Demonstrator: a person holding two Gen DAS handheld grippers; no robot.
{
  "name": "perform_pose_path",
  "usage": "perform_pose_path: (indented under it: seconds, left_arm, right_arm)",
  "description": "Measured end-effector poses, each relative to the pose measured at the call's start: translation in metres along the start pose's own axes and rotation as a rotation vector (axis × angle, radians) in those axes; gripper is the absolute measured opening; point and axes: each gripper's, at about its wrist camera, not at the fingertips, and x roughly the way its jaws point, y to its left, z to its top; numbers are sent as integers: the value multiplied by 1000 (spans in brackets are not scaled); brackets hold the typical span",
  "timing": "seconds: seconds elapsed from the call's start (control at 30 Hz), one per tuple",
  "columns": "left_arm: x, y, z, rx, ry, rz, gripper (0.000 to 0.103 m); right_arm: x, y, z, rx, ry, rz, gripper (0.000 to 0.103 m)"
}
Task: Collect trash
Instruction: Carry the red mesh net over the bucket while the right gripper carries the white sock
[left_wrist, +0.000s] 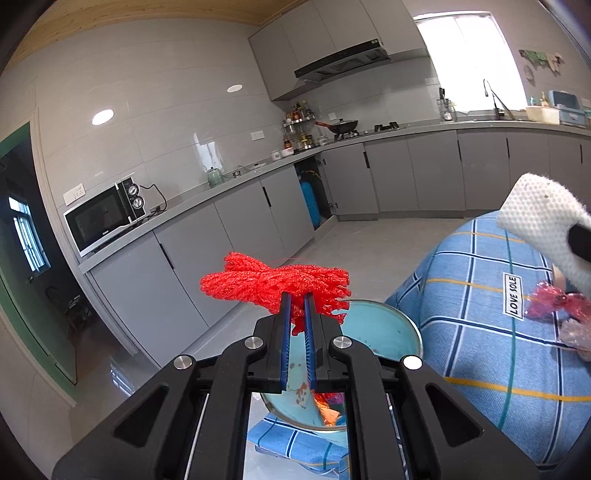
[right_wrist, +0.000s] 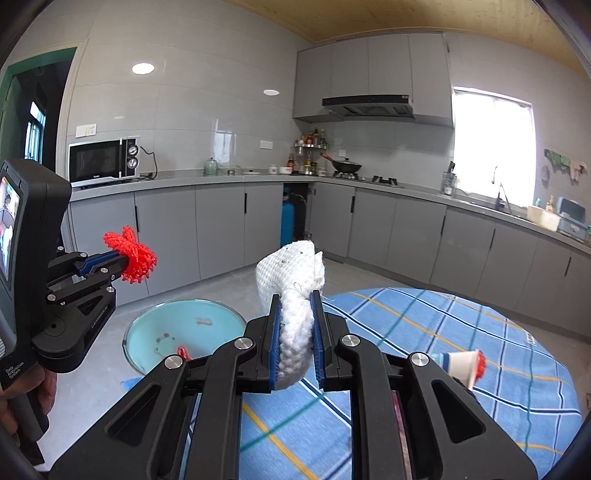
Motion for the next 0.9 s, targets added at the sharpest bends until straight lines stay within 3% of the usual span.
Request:
perform_pose_path:
  seconds: [0.9]
  left_arm:
    - [39,31,-1,-38,26,18,7]
  right_arm:
    - [86,47,16,-39,51,110,16]
